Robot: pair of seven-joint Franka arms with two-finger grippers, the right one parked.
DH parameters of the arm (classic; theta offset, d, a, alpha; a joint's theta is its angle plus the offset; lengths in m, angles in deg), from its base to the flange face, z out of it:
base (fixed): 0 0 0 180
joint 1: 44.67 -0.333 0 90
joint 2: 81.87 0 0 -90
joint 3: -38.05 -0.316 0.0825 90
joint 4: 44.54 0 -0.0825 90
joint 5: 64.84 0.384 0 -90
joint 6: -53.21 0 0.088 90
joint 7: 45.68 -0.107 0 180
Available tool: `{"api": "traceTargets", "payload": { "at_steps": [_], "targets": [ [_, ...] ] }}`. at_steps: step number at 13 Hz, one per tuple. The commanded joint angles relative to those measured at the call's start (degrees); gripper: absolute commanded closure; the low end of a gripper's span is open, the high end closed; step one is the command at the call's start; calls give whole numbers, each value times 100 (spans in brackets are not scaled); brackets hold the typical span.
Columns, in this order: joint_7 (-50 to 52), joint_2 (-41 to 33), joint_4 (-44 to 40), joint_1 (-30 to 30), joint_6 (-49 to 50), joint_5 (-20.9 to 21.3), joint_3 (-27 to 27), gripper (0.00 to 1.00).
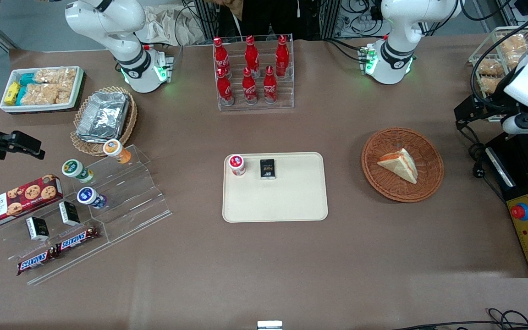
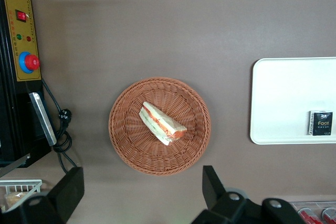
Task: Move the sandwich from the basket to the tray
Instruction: 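Move the left gripper over the wrapped sandwich in the wicker basket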
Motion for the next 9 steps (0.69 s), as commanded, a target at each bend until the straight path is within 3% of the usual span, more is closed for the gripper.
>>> {"api": "traceTargets", "payload": {
  "at_steps": [1,4,7,9],
  "targets": [
    [-22,64,-127,-15,114,9,8,0],
    [170,116,4,-7,324,35,16,0],
    [1809,37,618,-15,255,-53,-1,0],
    [3013,-76,1267,-7,-313,0,16,0]
  ]
}}
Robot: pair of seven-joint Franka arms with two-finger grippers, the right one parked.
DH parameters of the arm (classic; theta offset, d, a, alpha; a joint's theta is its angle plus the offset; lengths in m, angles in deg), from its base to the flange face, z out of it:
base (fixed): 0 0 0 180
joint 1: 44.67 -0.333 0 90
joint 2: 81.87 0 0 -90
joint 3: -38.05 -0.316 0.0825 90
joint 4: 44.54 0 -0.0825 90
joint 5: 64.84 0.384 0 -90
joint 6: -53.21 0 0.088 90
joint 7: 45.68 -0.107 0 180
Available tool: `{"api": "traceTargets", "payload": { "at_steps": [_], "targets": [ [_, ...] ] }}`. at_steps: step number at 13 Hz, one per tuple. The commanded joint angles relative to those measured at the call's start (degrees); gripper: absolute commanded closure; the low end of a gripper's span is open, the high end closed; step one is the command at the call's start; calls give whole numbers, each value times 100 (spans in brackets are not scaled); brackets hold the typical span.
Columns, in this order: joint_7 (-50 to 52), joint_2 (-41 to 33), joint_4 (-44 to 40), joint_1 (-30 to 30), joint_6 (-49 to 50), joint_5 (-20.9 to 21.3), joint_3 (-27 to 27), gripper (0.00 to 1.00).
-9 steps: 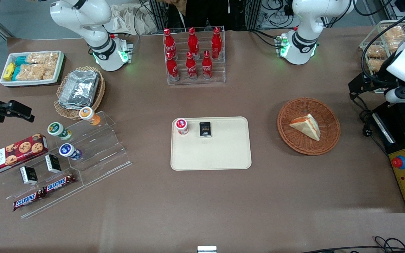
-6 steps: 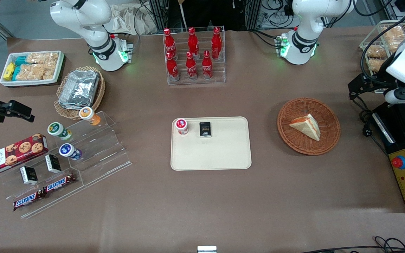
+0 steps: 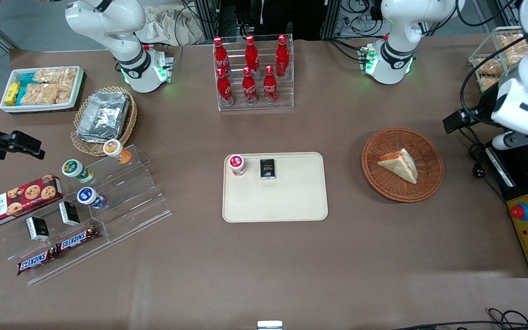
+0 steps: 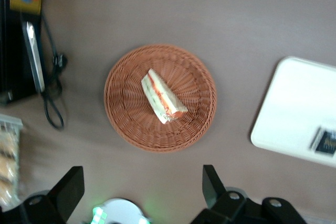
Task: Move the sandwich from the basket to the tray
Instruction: 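Move the left gripper over the wrapped sandwich in the wicker basket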
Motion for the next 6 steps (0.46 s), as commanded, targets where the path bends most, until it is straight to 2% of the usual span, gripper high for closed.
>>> {"api": "traceTargets", "payload": {
  "at_steps": [1,6],
  "targets": [
    [1510,-277,1098,-4,-951,5,28,0],
    [3489,-243,3262,-4,-3622,14,45,0]
  ]
}}
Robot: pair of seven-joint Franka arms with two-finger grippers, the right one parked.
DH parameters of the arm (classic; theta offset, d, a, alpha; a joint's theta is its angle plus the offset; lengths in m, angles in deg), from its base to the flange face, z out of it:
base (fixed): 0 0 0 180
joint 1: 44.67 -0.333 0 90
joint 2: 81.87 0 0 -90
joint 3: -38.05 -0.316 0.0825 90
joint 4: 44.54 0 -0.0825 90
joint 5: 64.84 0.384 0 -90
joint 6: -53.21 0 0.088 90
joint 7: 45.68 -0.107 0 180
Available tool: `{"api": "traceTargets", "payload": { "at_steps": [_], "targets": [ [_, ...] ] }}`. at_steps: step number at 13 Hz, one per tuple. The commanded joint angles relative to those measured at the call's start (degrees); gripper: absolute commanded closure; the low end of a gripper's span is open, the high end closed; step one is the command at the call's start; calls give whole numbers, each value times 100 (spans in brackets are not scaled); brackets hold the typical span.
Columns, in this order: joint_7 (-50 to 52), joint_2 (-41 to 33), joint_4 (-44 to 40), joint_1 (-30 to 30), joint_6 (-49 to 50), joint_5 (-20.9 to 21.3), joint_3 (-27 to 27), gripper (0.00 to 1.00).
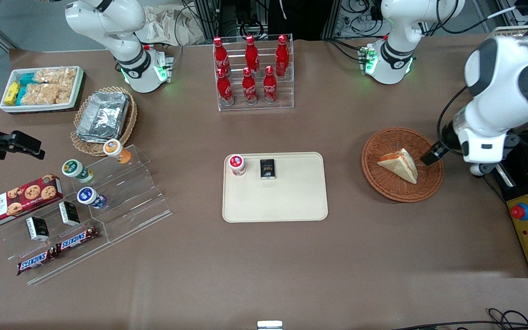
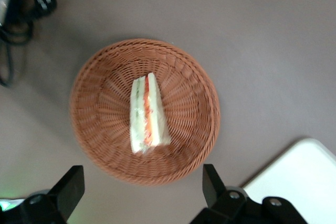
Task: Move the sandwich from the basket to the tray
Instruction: 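Move the left gripper over the wrapped sandwich in the wicker basket, then lower the left gripper and close it on the sandwich's edge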
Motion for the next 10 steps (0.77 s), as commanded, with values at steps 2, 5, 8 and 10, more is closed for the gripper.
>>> {"api": "traceTargets", "payload": {
  "at_steps": [2,5,8,10],
  "targets": [
    [1004,10,1142,-17,-1309,-14,8,0],
    [1374,186,1485,-17,-1951,-32,0,0],
    [1374,231,2091,-17,-2837,-23,-9,0],
    [1374,371,2241,-17,-3085,-23,-9,0]
  ]
}}
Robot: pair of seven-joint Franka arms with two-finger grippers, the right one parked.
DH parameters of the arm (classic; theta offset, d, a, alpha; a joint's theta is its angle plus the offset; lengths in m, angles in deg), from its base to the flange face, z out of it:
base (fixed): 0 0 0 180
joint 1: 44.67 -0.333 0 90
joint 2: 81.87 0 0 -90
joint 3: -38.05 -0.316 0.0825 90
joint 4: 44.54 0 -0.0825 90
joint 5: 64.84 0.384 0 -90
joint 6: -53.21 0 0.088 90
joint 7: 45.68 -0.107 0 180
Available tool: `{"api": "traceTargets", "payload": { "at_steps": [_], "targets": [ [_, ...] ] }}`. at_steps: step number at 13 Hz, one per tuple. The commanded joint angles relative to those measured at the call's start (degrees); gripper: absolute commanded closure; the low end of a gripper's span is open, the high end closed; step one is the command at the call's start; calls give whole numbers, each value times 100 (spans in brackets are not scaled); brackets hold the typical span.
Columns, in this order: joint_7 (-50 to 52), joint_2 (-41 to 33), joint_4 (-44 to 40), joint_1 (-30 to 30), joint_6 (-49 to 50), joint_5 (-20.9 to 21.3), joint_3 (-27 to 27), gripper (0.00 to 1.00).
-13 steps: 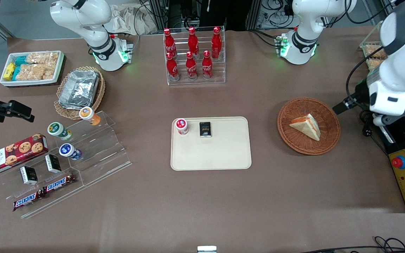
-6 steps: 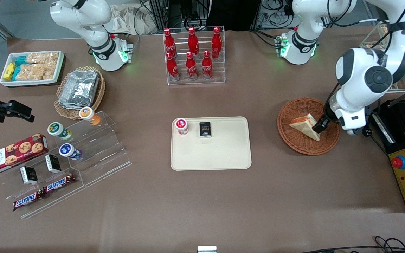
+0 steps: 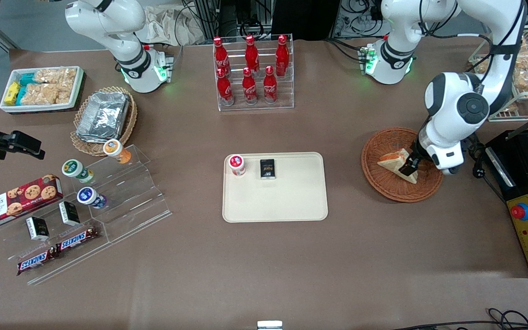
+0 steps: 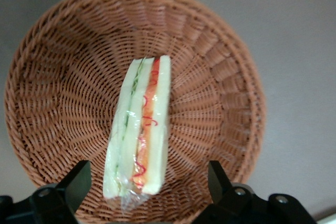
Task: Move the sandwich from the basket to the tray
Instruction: 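Lower the left gripper and close it on the sandwich's edge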
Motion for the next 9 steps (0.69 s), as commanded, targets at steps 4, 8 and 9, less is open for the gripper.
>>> {"api": "traceTargets", "payload": {
  "at_steps": [4,8,9],
  "targets": [
    [233,274,473,-10,-1061,-12,4,26],
    [356,187,298,-1,-1044,-4,13,100],
    [312,117,254,34,-1010,14,39,100]
  ]
}}
